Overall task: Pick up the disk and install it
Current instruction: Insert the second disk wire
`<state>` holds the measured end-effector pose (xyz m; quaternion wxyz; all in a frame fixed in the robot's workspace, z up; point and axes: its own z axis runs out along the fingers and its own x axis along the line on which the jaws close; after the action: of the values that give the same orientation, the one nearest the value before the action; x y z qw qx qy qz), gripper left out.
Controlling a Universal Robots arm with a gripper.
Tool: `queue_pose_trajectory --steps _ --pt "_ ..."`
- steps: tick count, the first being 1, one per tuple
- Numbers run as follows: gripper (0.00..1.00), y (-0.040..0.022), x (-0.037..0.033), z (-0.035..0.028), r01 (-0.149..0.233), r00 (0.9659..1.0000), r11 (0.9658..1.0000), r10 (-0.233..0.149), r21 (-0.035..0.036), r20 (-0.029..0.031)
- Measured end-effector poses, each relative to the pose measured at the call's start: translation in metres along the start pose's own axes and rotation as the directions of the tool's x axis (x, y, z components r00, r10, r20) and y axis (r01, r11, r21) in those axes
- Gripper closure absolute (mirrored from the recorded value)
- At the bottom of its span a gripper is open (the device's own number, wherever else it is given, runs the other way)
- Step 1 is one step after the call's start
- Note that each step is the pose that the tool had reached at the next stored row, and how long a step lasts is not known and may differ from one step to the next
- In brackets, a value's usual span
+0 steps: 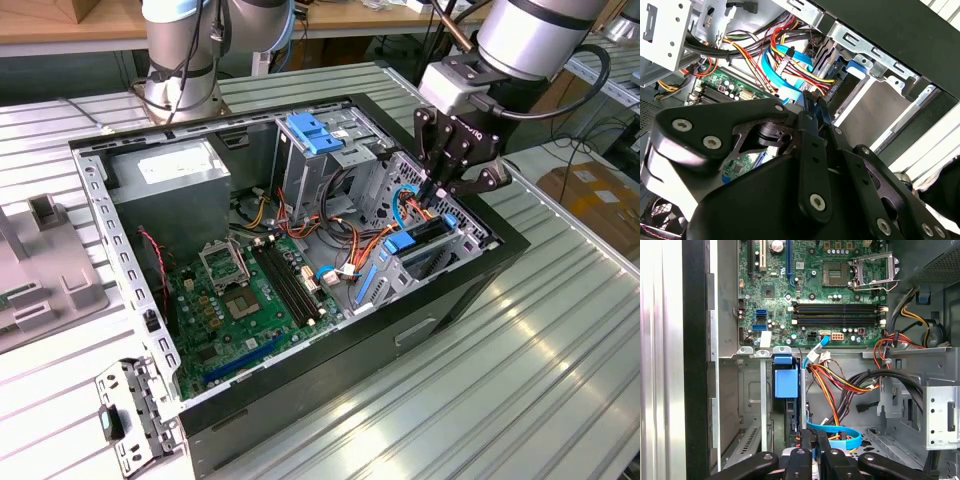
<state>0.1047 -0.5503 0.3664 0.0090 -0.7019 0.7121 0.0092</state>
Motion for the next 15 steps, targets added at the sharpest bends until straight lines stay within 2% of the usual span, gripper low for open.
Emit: queue_pose_trajectory --steps 8,11,12,14,15 --pt "0.84 0.0 0.0005 0.0 0.0 1.0 1.0 0.0 0.0 0.0" --pt "0.84 0.0 0.003 -0.0001 0.0 1.0 1.0 0.0 0.0 0.0003" --pt "0.84 0.0 0.0047 -0.0001 0.0 1.0 1.0 0.0 0.0 0.0032" --pt "0.84 0.0003 0.0072 -0.0001 0.0 0.9998 1.0 0.0 -0.0003 0.0216" --pt "0.84 0.0005 0.0081 -0.0002 0.0 0.9994 1.0 0.0 -0.0005 0.0341"
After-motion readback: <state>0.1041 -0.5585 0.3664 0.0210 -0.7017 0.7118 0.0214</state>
